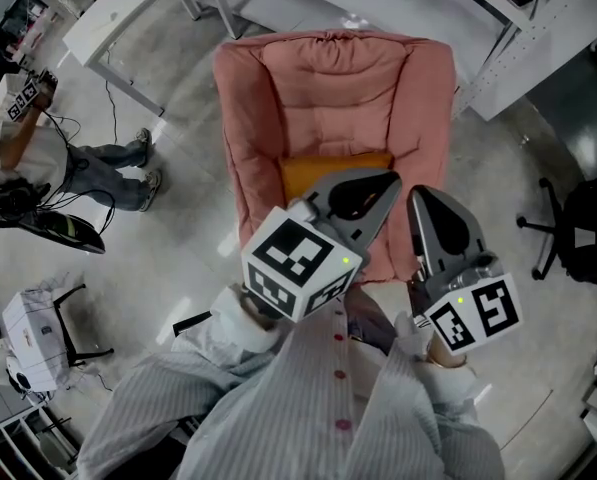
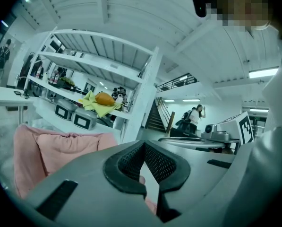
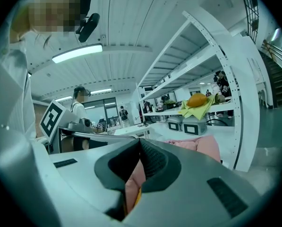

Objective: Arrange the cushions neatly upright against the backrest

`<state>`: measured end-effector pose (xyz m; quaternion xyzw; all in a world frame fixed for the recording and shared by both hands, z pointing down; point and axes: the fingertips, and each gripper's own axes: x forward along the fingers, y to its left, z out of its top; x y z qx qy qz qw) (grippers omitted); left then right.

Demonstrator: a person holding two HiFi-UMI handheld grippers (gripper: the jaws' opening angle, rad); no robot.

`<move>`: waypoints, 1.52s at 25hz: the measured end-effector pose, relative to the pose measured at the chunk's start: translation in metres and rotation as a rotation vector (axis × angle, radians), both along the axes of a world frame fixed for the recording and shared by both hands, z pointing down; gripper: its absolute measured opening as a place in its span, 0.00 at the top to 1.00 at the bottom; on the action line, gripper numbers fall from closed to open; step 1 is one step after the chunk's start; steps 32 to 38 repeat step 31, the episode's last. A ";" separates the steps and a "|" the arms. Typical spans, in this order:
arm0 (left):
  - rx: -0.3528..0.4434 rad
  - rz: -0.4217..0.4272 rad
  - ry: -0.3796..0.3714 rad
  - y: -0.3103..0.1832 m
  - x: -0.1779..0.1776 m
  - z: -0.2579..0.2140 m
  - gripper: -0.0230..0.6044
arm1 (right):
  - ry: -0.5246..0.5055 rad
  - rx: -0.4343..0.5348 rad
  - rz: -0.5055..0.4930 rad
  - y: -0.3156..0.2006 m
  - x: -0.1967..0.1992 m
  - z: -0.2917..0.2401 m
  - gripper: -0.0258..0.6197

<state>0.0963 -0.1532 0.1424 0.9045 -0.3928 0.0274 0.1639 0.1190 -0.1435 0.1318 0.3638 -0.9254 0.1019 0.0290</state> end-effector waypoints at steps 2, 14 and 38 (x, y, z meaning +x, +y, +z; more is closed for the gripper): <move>0.002 0.000 -0.003 0.000 0.001 -0.001 0.95 | 0.000 0.002 -0.003 0.000 0.001 0.000 0.94; -0.009 0.002 -0.008 -0.009 0.011 0.005 0.95 | -0.006 -0.003 -0.008 -0.009 0.008 0.002 0.94; -0.026 0.002 -0.013 -0.011 0.011 0.011 0.95 | -0.005 -0.014 -0.016 -0.010 0.005 0.008 0.94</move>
